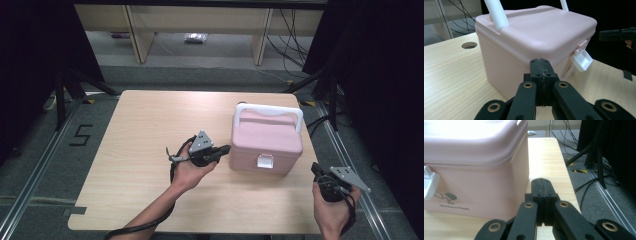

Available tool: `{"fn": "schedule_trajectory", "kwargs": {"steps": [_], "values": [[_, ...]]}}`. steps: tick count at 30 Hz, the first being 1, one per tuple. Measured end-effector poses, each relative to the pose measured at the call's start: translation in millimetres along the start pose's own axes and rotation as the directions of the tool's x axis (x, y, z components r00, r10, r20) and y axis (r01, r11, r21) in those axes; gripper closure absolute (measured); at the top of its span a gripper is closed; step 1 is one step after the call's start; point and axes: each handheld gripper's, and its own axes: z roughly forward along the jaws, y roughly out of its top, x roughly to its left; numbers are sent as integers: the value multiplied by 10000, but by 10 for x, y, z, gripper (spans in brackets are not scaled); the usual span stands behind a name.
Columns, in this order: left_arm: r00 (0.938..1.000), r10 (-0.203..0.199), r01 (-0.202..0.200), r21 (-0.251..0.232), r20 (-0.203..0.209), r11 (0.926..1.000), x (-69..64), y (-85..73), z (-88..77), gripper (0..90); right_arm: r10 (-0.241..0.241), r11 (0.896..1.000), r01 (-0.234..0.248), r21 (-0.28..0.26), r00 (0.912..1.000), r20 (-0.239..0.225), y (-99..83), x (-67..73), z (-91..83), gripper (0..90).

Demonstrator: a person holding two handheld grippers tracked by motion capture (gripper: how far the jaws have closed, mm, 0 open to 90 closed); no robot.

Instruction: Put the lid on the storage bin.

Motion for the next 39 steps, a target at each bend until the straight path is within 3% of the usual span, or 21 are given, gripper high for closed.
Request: {"fn": "schedule_trajectory", "kwargs": {"steps": [2, 3, 7, 8, 9, 13, 15, 16, 21, 22, 23, 26, 27, 28, 29, 30, 31, 33, 35, 37, 39], "values": [[10000, 7, -7, -56, -40, 10000, 23, -27, -57, 900, 207, 9998, -207, -66, 9997, -116, -22, 10, -2, 900], [9999, 19, -19, -42, -137, 10000, 34, -39, -97, 900, -39, 9999, 38, -126, 9999, -124, -29, -10, 0, 900], [9986, 109, -120, -216, -525, 9997, 109, -91, -290, 900, 72, 9999, -73, -82, 9999, -81, -70, -20, 0, 900], [9979, 106, -125, -296, -634, 9995, 137, -105, -345, 900, 270, 9996, -270, 22, 9996, 25, -78, -8, -11, 900], [9971, 129, -155, -340, -753, 9993, 167, -119, -404, 900, -80, 9999, 80, -100, 10000, -30, -91, -40, 2, 900], [9910, 169, -240, -517, -1330, 9984, 291, -182, -647, 900, 48, 10000, -48, -67, 10000, -65, -132, -65, 10, 900], [9882, 201, -298, -616, -1521, 9977, 355, -223, -750, 899, 280, 9991, -285, 303, 9995, 174, -144, -61, -20, 900], [9857, 144, -255, -637, -1682, 9976, 387, -248, -815, 899, 34, 10000, -34, -35, 10000, 39, -156, -88, 0, 899], [9663, -199, -48, -956, -2566, 9954, 555, -442, -1127, 895, -130, 9999, 130, 97, 9999, 49, -216, -114, 9, 883], [9610, -244, -7, -908, -2753, 9959, 583, -485, -1189, 895, 333, 9994, -334, 83, 9994, 72, -237, -80, 16, 880], [9563, -278, 8, -926, -2909, 9957, 610, -529, -1245, 893, -71, 10000, 71, -24, 10000, -12, -250, -109, 32, 873], [9428, -430, 108, -985, -3306, 9951, 681, -659, -1393, 887, -186, 9998, 186, 26, 9998, 120, -292, -110, 46, 859], [9386, -530, 166, -1087, -3409, 9939, 715, -726, -1454, 883, -146, 9999, 145, 66, 9999, 60, -303, -110, 50, 855], [9326, -566, 204, -1045, -3565, 9943, 735, -778, -1507, 875, 387, 9991, -387, 151, 9992, 44, -318, -70, 46, 851], [9288, -569, 159, -1142, -3662, 9933, 765, -834, -1547, 862, -193, 9998, 193, 104, 9998, -33, -331, -113, 57, 845], [9185, -539, 176, -957, -3917, 9953, 782, -886, -1608, 856, 180, 9998, -180, 59, 9998, -107, -345, -84, 71, 842], [9138, -598, 209, -1005, -4018, 9947, 799, -929, -1638, 855, -123, 9999, 123, -5, 9996, -248, -364, -112, 91, 837], [9002, -889, 450, -1120, -4263, 9927, 843, -1051, -1731, 856, 29, 10000, -29, 81, 10000, -81, -387, -90, 94, 818], [8867, -1134, 637, -1244, -4482, 9902, 873, -1139, -1799, 853, -38, 9999, 41, 161, 9998, -213, -415, -80, 112, 809], [8776, -1344, 730, -1488, -4601, 9862, 883, -1194, -1851, 849, -224, 9993, 230, 299, 9995, -214, -426, -80, 113, 809], [8721, -1491, 716, -1798, -4660, 9811, 880, -1224, -1879, 834, -100, 9998, 105, 155, 9995, -315, -436, -66, 128, 803]]}}
